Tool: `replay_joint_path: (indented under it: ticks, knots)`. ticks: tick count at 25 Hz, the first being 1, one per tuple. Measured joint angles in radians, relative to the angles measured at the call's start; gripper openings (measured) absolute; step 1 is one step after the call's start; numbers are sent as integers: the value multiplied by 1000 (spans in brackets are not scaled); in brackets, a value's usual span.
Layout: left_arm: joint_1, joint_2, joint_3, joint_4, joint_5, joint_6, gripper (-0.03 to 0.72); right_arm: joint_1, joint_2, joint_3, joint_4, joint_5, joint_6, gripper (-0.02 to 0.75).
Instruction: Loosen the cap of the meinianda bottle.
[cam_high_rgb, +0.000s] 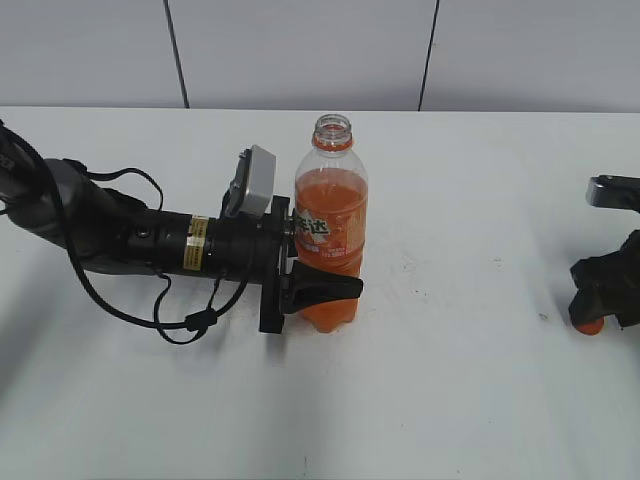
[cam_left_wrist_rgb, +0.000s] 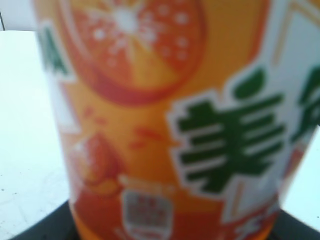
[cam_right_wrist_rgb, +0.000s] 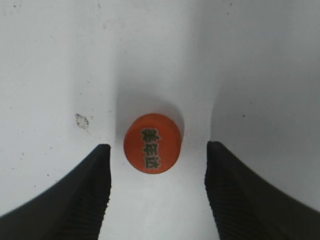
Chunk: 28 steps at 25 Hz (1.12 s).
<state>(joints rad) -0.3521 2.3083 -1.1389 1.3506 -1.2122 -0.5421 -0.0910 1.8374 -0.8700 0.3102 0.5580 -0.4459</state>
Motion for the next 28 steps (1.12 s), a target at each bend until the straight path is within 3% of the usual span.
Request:
replay_joint_path:
  ticks: [8,13,15,28]
  knots:
    - [0,0,0,1,0,0,398,0,-56,0,30,6,17,458]
    - [0,0,0,29,2,-2,558,0,-115,0,36,15,17,459]
    - [0,0,0,34,3,-8,583,0,-131,0,36,20,20,459]
    - [0,-181,8,84,5,-35,587,0,-221,0,44,46,25,459]
